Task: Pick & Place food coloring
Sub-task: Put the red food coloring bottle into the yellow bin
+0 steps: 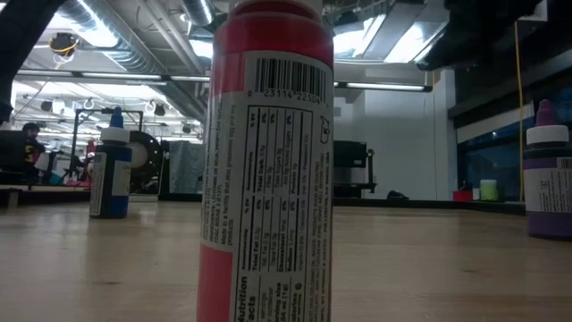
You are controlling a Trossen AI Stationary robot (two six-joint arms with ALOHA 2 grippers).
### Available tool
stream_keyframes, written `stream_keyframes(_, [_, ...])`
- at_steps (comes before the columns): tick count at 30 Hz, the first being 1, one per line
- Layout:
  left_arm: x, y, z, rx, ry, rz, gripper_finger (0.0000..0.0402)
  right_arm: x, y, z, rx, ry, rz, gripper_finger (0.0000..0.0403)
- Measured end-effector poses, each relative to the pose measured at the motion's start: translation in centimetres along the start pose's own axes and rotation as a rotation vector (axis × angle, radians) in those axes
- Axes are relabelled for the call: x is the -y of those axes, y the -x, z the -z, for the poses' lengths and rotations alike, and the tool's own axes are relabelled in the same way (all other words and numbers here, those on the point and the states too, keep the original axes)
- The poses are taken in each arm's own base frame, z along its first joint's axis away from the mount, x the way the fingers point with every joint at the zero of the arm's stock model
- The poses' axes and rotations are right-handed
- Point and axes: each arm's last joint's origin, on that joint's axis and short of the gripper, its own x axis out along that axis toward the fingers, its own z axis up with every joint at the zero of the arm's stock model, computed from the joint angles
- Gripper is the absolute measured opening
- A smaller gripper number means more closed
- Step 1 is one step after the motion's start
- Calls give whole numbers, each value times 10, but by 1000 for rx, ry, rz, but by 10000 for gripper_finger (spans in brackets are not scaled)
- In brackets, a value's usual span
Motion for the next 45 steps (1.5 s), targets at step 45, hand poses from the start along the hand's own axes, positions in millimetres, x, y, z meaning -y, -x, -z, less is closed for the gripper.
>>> stream_keyframes(45, [13,-12,-10,9,5,85,148,11,-152,-144,-132,471,-409,85])
